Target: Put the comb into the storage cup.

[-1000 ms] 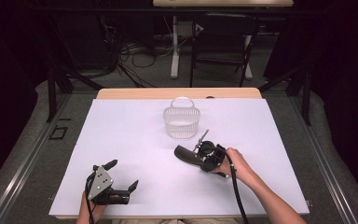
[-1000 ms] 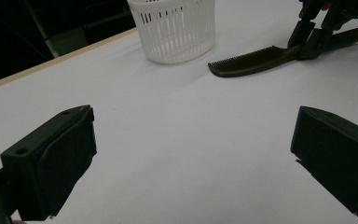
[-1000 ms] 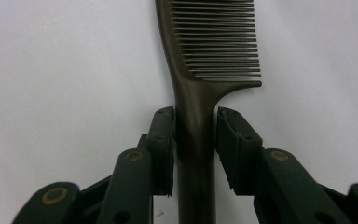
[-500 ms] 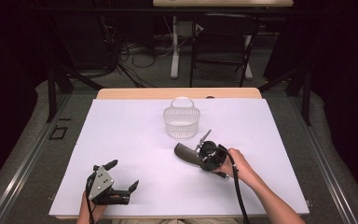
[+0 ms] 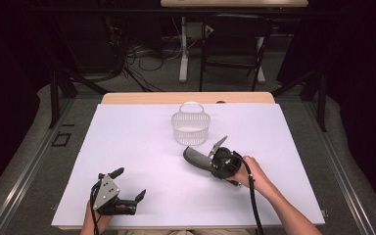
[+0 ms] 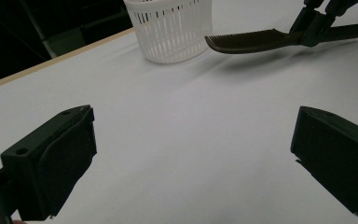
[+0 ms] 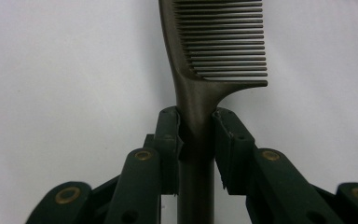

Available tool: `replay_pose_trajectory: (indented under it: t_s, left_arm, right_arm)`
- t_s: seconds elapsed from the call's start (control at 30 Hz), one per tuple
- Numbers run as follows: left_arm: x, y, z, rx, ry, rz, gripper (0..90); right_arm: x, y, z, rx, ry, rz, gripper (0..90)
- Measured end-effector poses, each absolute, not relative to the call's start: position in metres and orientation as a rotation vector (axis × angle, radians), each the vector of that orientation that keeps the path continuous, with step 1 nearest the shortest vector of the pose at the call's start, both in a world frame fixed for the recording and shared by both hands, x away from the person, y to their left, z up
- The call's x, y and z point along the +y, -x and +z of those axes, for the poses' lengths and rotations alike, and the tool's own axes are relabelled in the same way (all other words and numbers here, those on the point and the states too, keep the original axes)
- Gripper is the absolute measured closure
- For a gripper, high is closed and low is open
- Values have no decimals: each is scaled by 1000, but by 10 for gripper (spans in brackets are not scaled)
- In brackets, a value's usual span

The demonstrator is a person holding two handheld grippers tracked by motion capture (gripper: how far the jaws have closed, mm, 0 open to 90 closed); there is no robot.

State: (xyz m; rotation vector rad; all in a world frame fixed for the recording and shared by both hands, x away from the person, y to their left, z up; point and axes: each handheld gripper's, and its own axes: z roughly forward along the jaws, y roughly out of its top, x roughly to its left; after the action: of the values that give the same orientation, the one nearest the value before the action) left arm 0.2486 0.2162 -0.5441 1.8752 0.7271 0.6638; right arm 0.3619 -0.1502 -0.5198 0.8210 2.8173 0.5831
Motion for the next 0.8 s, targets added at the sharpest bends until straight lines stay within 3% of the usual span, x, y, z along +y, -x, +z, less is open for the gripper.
replay_pose_trajectory:
  t_s: [0.8]
  left_arm:
    - [217,-249,-544,732,-1868,662,1]
  right_arm:
    - [-166,-354,-505,2761,-799,721,724]
